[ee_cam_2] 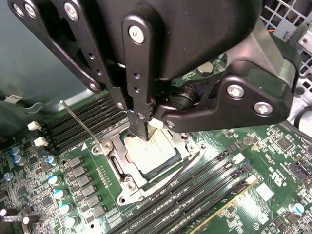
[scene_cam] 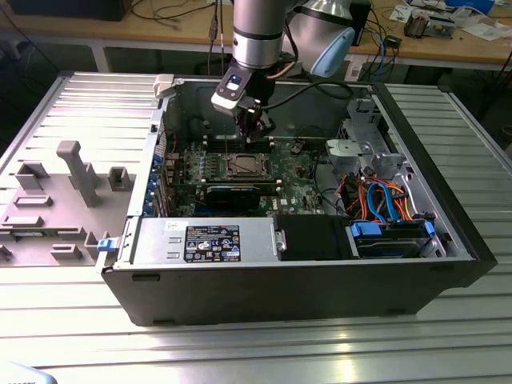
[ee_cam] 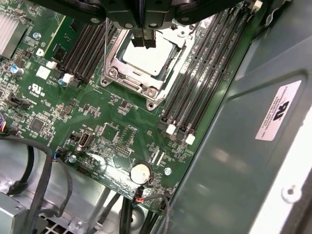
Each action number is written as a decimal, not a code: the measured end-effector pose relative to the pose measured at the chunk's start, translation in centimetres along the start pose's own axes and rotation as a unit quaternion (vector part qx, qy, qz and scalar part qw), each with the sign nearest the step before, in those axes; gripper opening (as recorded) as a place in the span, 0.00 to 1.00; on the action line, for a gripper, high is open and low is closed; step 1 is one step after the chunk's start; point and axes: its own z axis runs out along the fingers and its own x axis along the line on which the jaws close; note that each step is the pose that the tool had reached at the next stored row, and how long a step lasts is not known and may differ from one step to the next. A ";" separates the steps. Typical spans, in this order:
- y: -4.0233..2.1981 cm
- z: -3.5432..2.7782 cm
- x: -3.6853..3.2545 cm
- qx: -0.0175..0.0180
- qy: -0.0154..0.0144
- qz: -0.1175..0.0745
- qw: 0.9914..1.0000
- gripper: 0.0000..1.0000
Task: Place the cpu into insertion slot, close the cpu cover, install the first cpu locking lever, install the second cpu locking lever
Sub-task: 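Install the first cpu locking lever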
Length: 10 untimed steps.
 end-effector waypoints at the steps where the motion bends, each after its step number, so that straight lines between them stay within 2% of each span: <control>1: 0.00 0.00 0.00 0.000 0.000 -0.004 1.000 0.11; 4: 0.00 0.00 0.00 -0.001 -0.001 -0.015 1.000 0.11; 10: 0.00 0.00 0.00 -0.002 -0.002 -0.042 0.999 0.11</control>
